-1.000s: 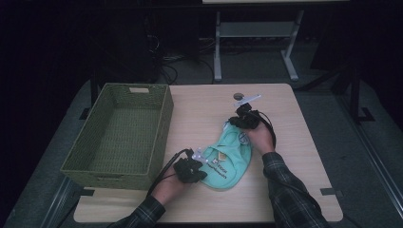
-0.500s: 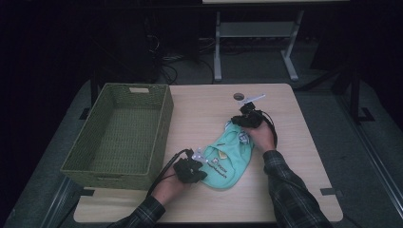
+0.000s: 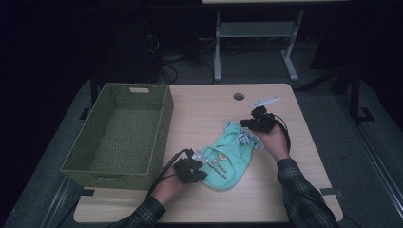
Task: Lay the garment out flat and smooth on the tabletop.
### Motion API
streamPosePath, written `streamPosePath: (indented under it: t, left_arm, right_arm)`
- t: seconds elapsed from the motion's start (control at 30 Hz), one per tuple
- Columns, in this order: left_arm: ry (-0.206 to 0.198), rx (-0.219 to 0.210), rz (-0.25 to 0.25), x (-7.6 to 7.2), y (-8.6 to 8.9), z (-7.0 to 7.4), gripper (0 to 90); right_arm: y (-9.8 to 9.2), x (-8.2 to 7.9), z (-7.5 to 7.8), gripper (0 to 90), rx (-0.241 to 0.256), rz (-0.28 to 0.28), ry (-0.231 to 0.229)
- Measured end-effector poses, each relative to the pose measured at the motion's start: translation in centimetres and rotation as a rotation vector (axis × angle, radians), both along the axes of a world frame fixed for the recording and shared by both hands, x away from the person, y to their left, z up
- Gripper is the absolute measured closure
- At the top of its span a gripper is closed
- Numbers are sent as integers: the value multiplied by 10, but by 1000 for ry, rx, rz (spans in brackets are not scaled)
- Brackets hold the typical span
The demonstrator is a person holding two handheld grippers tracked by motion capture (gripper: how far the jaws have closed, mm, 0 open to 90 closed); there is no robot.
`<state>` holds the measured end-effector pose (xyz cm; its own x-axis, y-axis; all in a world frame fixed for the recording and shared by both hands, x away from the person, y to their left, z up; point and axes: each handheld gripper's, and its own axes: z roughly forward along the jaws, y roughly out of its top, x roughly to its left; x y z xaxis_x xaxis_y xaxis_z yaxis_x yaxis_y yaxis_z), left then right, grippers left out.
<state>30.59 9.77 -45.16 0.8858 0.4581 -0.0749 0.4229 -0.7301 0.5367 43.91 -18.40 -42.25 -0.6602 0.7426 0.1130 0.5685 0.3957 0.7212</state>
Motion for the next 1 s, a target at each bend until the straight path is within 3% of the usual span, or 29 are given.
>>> streamPosePath:
  t: [0.3,0.53,0.63,0.73,1.0]
  left_arm:
    - [10,-2,3,1,1,0,896]
    - [11,-5,4,1,0,0,896]
    - [11,-6,0,2,1,0,896]
    - [11,-5,-2,2,1,0,896]
    - [22,-15,1,3,2,0,896]
  right_arm:
    - [-8,-31,-1,898,20,26,1]
    - [-11,-62,-10,898,15,60,-18]
    - [-11,-75,-13,898,-5,67,-5]
    - [-12,-88,-16,898,21,75,6]
    - [-2,-115,-32,898,-2,102,45]
